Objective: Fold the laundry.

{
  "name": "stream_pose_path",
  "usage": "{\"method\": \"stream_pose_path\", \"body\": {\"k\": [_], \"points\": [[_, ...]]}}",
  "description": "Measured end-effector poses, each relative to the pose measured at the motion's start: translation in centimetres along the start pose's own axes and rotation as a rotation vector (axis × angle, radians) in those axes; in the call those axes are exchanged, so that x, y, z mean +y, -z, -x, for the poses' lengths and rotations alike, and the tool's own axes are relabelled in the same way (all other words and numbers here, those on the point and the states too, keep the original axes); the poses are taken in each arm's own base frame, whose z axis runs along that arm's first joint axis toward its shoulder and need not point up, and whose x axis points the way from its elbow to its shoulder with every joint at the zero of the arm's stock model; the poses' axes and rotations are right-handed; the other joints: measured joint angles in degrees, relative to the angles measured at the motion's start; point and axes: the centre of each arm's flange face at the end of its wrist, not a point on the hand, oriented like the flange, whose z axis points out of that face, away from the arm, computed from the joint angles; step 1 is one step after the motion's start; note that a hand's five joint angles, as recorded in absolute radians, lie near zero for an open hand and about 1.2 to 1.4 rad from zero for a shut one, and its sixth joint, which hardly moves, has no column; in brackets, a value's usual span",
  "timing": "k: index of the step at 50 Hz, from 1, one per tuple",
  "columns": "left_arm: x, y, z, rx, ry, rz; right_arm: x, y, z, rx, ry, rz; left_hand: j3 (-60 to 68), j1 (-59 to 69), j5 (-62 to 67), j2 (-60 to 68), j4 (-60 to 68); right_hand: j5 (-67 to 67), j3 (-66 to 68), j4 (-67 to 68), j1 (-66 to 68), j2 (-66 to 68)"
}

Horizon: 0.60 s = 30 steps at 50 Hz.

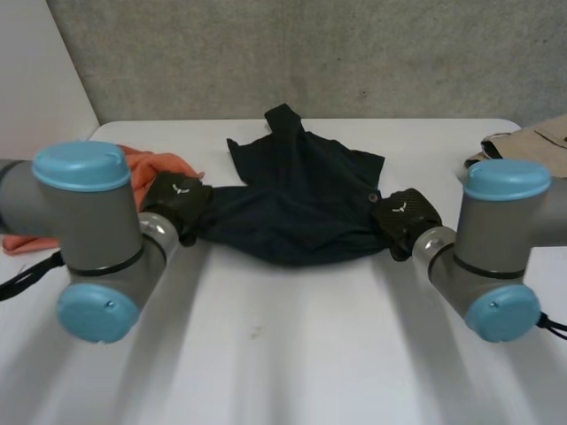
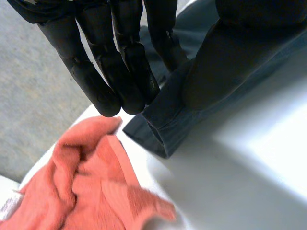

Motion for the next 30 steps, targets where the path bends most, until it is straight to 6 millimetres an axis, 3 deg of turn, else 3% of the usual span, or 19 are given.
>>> {"method": "stream_pose_path", "body": {"k": [5,7,12,16,18,20,21,22,23,29,30], "points": [[0.5,4.3,0.1,0.073,-0.034,0.117,-1.6,4.5,-0.7,-0.056,0.023,0.083,0.0,0.0,0.0,0.0,0.0,0.0,0.0,0.0,0.0,0.0],[1.1,6.9,-0.3,0.135,-0.070,0.196,-2.0,7.1,-0.8,-0.111,0.051,0.150,0.0,0.0,0.0,0.0,0.0,0.0,0.0,0.0,0.0,0.0],[2.5,12.0,-1.7,0.283,-0.168,0.350,-1.6,11.8,-0.4,-0.279,0.157,0.318,0.0,0.0,0.0,0.0,0.0,0.0,0.0,0.0,0.0,0.0],[2.8,14.2,-2.5,0.355,-0.215,0.394,-1.1,13.3,0.1,-0.372,0.239,0.382,0.0,0.0,0.0,0.0,0.0,0.0,0.0,0.0,0.0,0.0],[2.5,14.6,-2.8,0.366,-0.222,0.378,-0.8,13.4,0.3,-0.387,0.263,0.388,-17.1,-19.2,-17.1,-17.3,-17.3,0.0,0.0,0.0,0.0,0.0],[2.1,14.5,-2.9,0.363,-0.221,0.359,-0.5,13.2,0.4,-0.386,0.273,0.384,-28.0,-30.6,-26.9,-28.3,-27.2,0.0,0.0,0.0,0.0,0.0],[1.5,14.0,-2.9,0.349,-0.216,0.325,-0.3,12.9,0.5,-0.375,0.274,0.377,-44.1,-48.7,-44.4,-44.7,-45.1,0.0,0.0,0.0,0.0,0.0],[1.2,13.8,-2.8,0.341,-0.213,0.308,-0.2,12.7,0.6,-0.368,0.273,0.372,-44.1,-48.7,-44.4,-44.7,-45.1,0.0,0.0,0.0,0.0,0.0],[0.9,13.5,-2.8,0.331,-0.209,0.290,-0.1,12.6,0.6,-0.362,0.271,0.368,-53.1,-54.2,-52.6,-54.1,-54.3,0.0,0.0,0.0,0.0,0.0],[-2.0,9.5,-1.8,0.235,-0.164,0.110,0.5,11.4,0.6,-0.292,0.217,0.325,-56.3,-54.3,-54.9,-57.0,-57.3,0.4,0.0,0.0,0.0,0.0],[-2.9,7.8,-1.5,0.217,-0.153,0.051,0.6,11.1,0.6,-0.272,0.201,0.313,-56.3,-54.3,-54.9,-57.1,-57.3,0.5,0.0,0.0,0.0,0.0]]}}
